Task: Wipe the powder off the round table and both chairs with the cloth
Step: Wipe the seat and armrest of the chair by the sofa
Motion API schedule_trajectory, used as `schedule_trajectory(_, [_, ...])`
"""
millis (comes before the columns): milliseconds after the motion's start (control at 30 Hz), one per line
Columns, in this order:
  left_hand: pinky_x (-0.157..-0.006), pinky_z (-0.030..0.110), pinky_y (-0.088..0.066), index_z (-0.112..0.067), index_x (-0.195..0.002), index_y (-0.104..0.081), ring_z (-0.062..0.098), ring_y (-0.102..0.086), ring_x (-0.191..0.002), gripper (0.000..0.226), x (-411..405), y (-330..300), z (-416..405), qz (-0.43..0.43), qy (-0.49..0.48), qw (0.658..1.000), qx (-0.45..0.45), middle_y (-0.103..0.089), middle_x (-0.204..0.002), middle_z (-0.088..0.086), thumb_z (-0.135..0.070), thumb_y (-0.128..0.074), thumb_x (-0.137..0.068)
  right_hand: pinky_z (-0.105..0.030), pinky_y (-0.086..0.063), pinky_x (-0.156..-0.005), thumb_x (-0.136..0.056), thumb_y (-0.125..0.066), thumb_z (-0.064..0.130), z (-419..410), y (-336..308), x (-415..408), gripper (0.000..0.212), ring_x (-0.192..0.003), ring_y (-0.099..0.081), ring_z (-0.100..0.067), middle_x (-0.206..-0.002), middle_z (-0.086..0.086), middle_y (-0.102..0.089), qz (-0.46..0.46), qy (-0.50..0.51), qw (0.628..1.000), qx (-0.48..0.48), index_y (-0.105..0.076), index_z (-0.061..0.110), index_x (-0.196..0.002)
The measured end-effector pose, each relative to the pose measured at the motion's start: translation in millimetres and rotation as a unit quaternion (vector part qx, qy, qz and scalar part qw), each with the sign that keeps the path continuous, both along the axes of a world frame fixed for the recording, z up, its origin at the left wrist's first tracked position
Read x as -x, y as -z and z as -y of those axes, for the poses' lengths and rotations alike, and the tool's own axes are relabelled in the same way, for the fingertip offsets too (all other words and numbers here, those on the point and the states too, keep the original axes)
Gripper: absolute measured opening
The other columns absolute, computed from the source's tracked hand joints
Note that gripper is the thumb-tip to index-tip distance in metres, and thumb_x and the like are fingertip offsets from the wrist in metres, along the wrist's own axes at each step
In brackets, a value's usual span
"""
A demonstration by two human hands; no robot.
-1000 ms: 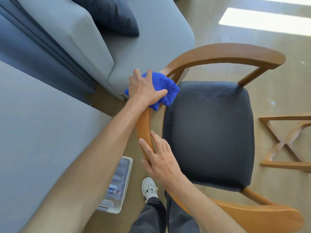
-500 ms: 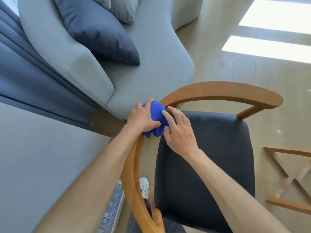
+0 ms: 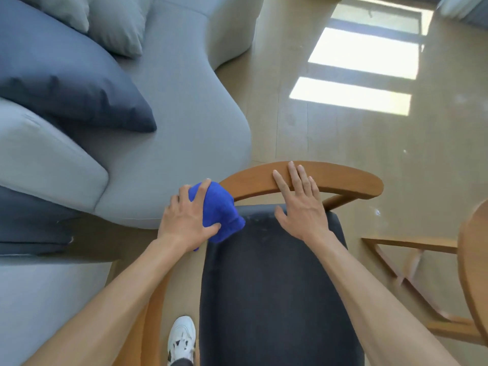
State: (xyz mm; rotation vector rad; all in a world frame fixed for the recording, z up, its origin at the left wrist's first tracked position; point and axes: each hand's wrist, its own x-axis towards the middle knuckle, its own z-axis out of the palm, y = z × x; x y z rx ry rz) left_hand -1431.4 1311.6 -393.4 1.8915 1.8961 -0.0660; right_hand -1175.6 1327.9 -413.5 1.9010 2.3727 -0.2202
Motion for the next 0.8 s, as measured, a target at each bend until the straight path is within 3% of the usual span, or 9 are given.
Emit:
schedule_trajectory(67, [-0.092,0.038,-0.042,-0.035,-0.148,-0.009,0.028,-0.042,-0.113,0.095,-1,3,-6,0.022,0.009,1.0,-0.007,-0.026,-0.14,0.004,-0.053,-0.066,-0.074,-0.047,-0.002,-0.119,-0.087,-0.053,0.036,0,-2,-22,0.08,-0.149,0.001,-0.029,-0.162,-0.011,-0.002,0.007,0.027,1.0,-0.008,-0.013,0.021,-0.155])
schedule_trajectory(133, [-0.092,0.039,-0.043,-0.037,-0.148,-0.011,0.027,-0.041,-0.114,0.097,-1,5,-12,0.042,0.022,0.999,-0.011,-0.025,-0.141,0.001,-0.052,-0.068,-0.072,-0.054,-0.005,-0.117,-0.079,-0.054,0.042,0,-9,-67,0.086,-0.148,-0.004,-0.033,-0.161,-0.015,-0.007,0.028,0.123,0.992,-0.007,-0.017,0.018,-0.154])
schedule_trajectory(233, [-0.091,0.039,-0.044,-0.039,-0.146,-0.013,0.025,-0.039,-0.117,0.098,-3,9,-18,0.072,0.035,0.997,-0.019,-0.023,-0.14,-0.004,-0.05,-0.072,-0.068,-0.055,-0.009,-0.118,-0.079,-0.051,0.05,4,-22,-132,0.096,-0.147,-0.004,-0.034,-0.161,-0.011,0.004,0.068,0.241,0.966,0.064,0.001,0.021,-0.154])
schedule_trajectory(300, [-0.09,0.04,-0.044,-0.04,-0.146,-0.016,0.025,-0.038,-0.119,0.099,-4,11,-22,0.084,0.042,0.995,-0.023,-0.023,-0.14,-0.005,-0.048,-0.075,-0.066,-0.051,-0.021,-0.116,-0.084,-0.056,0.044,4,-24,-143,0.1,-0.143,-0.018,-0.038,-0.159,-0.006,0.017,0.037,0.259,0.958,0.117,0.016,0.025,-0.151])
schedule_trajectory(367, [-0.089,0.041,-0.044,-0.04,-0.146,-0.018,0.026,-0.037,-0.119,0.1,-8,10,-26,0.093,0.051,0.994,-0.022,-0.023,-0.14,-0.005,-0.051,-0.074,-0.063,-0.047,-0.024,-0.116,-0.087,-0.058,0.039,3,-22,-135,0.101,-0.139,-0.024,-0.041,-0.157,-0.007,0.023,0.003,0.264,0.957,0.118,0.019,0.023,-0.15])
schedule_trajectory(600, [-0.095,0.044,-0.039,-0.039,-0.142,-0.025,0.029,-0.035,-0.116,0.101,-45,9,-54,0.057,0.12,0.989,-0.068,-0.025,-0.141,-0.001,-0.067,-0.05,-0.048,-0.046,0.003,-0.12,-0.087,-0.052,0.024,4,-18,-138,0.096,-0.148,0.013,-0.029,-0.156,-0.013,0.029,-0.005,0.235,0.968,0.09,0.02,0.014,-0.15])
schedule_trajectory(800, [-0.096,0.052,-0.034,-0.035,-0.138,-0.031,0.034,-0.038,-0.112,0.099,-92,17,-78,-0.014,0.2,0.969,-0.141,-0.037,-0.135,0.011,-0.071,-0.047,-0.047,-0.045,0.002,-0.121,-0.085,-0.052,0.014,5,-10,-140,0.099,-0.148,0.013,-0.028,-0.154,-0.008,0.033,-0.049,0.23,0.969,0.077,0.023,0.015,-0.15])
